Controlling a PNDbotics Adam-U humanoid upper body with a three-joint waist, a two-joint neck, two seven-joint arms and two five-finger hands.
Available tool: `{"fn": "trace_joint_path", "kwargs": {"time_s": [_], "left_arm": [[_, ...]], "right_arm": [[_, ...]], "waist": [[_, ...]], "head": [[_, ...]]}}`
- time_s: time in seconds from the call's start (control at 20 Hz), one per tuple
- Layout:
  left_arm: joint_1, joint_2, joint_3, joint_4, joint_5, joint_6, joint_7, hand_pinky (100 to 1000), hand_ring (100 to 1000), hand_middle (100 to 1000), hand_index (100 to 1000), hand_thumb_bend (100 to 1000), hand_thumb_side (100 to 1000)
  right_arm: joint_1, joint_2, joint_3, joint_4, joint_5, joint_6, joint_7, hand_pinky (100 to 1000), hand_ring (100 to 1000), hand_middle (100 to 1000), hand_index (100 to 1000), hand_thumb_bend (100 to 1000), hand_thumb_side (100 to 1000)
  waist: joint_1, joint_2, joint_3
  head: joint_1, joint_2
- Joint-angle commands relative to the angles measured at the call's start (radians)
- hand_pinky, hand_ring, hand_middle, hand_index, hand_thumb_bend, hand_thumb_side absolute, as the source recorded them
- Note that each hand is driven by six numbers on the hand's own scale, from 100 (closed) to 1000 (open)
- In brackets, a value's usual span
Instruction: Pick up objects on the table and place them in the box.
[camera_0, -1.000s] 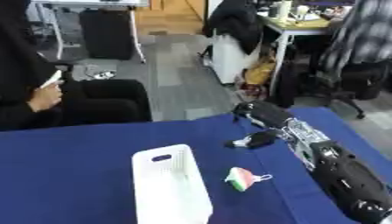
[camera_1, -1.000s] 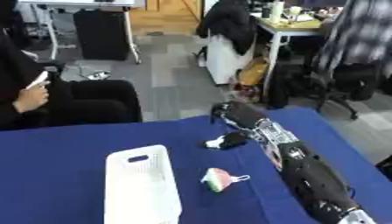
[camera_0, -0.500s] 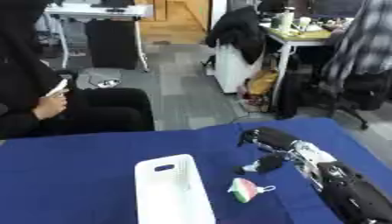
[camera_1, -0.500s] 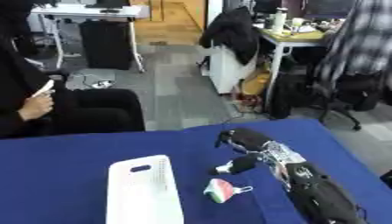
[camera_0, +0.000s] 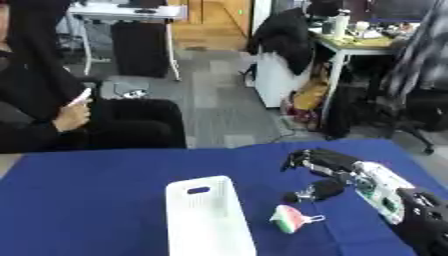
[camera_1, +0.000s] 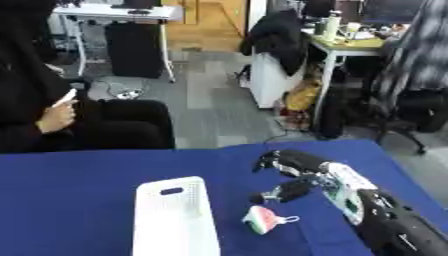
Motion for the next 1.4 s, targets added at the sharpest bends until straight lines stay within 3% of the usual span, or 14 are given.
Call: {"fn": "trace_joint_path", "kwargs": {"time_s": [0.05, 0.4, 0.55, 0.8, 1.4], "left_arm": [[-0.017, 0.024, 0.006, -0.009, 0.011, -0.001, -0.006, 503, 599, 444, 719, 141, 799], [-0.018, 0.024, 0.005, -0.008, 0.014, -0.002, -0.009, 504, 599, 445, 719, 141, 799], [-0.018, 0.025, 0.006, -0.007, 0.015, -0.003, -0.01, 505, 600, 445, 720, 141, 798], [-0.018, 0.026, 0.007, -0.006, 0.016, -0.004, -0.011, 508, 600, 450, 719, 139, 798], [-0.016, 0.029, 0.006, -0.001, 0.018, -0.01, -0.015, 508, 600, 452, 719, 138, 798]], "right_arm": [[0.001, -0.025, 0.013, -0.063, 0.0, 0.076, 0.002, 818, 779, 803, 850, 737, 1000], [0.017, -0.021, 0.036, -0.083, 0.044, 0.127, -0.007, 833, 809, 823, 849, 755, 1000], [0.024, -0.027, 0.039, -0.076, 0.053, 0.126, 0.006, 841, 822, 829, 851, 759, 1000], [0.036, -0.042, 0.027, -0.047, 0.083, 0.122, 0.039, 886, 884, 857, 843, 799, 1000], [0.054, -0.054, 0.02, -0.004, 0.177, 0.097, 0.092, 931, 946, 883, 838, 809, 1000]], "waist": [[0.002, -0.013, 0.002], [0.002, -0.014, 0.004], [0.002, -0.014, 0.003], [0.002, -0.013, 0.001], [0.002, -0.014, -0.002]], "head": [[0.013, 0.008], [0.022, 0.022], [0.018, 0.018], [-0.005, -0.017], [-0.006, -0.011]]}}
